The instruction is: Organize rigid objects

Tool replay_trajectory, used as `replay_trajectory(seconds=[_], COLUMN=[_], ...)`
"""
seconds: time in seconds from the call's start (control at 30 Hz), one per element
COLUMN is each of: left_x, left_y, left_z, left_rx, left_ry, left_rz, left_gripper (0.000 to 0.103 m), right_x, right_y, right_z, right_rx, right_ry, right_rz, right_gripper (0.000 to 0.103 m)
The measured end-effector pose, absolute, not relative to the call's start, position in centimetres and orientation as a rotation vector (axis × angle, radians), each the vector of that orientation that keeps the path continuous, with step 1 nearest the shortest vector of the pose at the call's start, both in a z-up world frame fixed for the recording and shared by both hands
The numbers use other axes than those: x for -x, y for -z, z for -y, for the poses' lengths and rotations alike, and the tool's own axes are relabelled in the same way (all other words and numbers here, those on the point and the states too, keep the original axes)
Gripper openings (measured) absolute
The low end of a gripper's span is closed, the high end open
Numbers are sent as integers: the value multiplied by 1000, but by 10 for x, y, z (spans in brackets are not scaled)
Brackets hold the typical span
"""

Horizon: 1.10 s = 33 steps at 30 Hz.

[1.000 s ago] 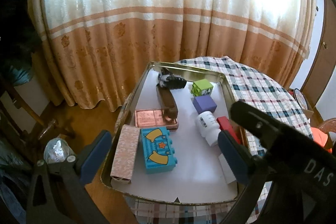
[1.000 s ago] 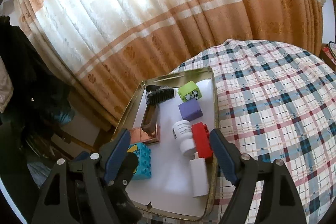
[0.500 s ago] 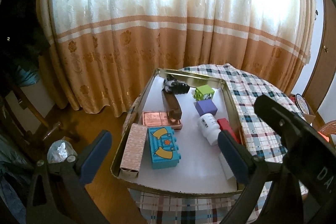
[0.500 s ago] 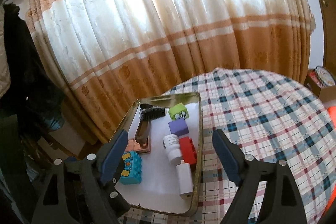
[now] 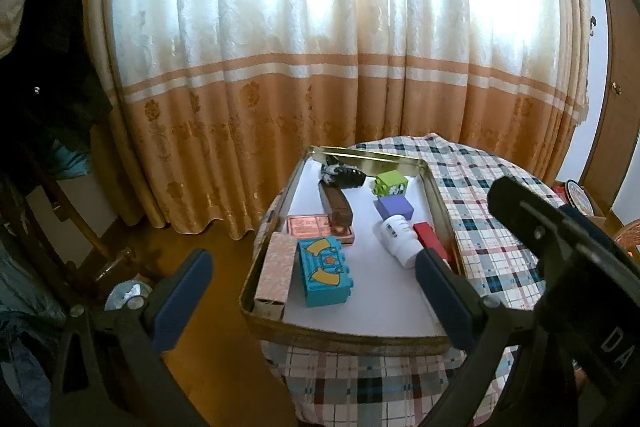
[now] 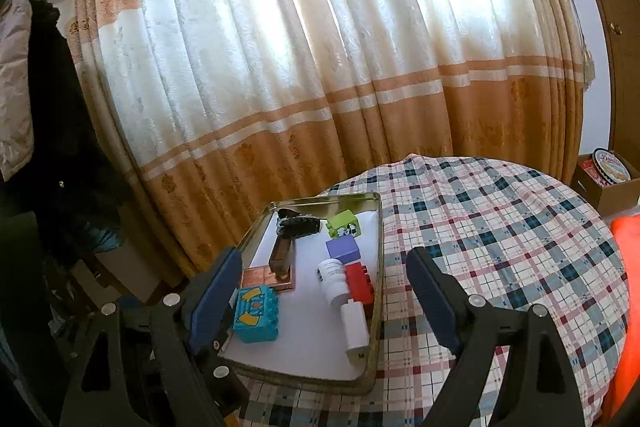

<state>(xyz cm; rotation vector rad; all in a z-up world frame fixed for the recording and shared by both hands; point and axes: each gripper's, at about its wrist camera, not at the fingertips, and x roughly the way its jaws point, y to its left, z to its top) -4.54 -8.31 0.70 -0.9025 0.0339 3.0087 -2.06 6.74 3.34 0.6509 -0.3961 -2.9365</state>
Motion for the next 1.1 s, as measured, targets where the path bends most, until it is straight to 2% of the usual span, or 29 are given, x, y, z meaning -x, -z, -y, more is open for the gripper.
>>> replay_trajectory(seconds=[0.17, 0.7, 1.1], left_x=[34, 5, 1], left_y=[-13, -27, -31], left_z=[85, 91, 83], left_rx=[871, 769, 762], left_ry=[-3023, -3044, -3060], left_rz=[-53, -32, -95], left_gripper=[102, 102, 102], right_x=[10, -21, -28], right_y=[-37, -51, -56], right_z=[-65, -56, -60], right_rx=[-637, -569, -527], right_ry=[2932, 2968, 2987], right_rz=[418, 376, 369], right_gripper=[92, 93, 93])
